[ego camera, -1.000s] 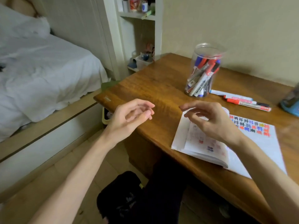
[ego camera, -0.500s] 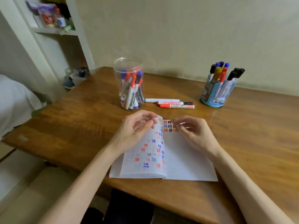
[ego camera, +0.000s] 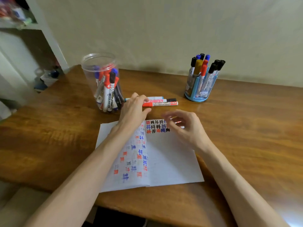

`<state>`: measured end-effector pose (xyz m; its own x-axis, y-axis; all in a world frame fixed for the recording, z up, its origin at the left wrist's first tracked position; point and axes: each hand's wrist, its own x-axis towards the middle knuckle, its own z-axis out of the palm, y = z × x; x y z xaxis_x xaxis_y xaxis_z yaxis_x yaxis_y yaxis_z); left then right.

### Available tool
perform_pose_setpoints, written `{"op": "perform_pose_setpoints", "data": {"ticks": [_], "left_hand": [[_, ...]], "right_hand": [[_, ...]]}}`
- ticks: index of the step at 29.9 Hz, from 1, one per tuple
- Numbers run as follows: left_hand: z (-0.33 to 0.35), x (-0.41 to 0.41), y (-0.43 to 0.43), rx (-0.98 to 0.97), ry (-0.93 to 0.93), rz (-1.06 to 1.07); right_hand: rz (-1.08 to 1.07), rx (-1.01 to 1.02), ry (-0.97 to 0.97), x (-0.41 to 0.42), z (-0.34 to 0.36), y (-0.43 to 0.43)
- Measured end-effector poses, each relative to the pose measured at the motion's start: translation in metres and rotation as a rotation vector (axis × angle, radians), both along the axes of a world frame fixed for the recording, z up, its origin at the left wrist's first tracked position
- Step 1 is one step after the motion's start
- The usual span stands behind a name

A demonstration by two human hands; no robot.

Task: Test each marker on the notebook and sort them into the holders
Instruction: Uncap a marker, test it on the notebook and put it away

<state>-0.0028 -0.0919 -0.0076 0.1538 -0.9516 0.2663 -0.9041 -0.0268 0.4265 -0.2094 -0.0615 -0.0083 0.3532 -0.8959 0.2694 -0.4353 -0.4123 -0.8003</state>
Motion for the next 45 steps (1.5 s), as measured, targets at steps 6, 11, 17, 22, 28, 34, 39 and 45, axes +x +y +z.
{"op": "perform_pose_setpoints", "data": {"ticks": [6, 11, 17, 22, 28, 34, 39, 45], "left_hand": [[-0.006, 0.002, -0.006, -0.010, -0.072, 0.009], [-0.001, 0.002, 0.008, -0.080, 0.150, -0.050], [0.016, -0.006, 0.048, -0.019, 0.402, -0.383], [0.011, -0.004, 0.060, 0.000, 0.347, -0.481], [0.008, -0.001, 0.067, 0.009, 0.350, -0.470], [0.017, 0.001, 0.067, 0.061, 0.439, -0.498], [0.020, 0.017, 0.065, 0.100, 0.450, -0.526], [0.019, 0.030, 0.065, -0.017, 0.568, -0.455]], "right_hand": [[-0.045, 0.036, 0.018, -0.003, -0.001, -0.001], [-0.111, 0.112, -0.011, -0.001, -0.003, 0.001], [-0.122, 0.321, -0.476, 0.010, 0.011, 0.018], [-0.126, 0.291, -0.490, 0.014, 0.011, 0.023], [-0.107, 0.174, -0.396, 0.015, 0.017, 0.025], [-0.087, 0.074, -0.397, 0.012, 0.023, 0.027], [-0.149, 0.047, -0.483, 0.004, 0.027, 0.019], [-0.140, 0.093, -0.462, -0.012, 0.030, 0.013]]}}
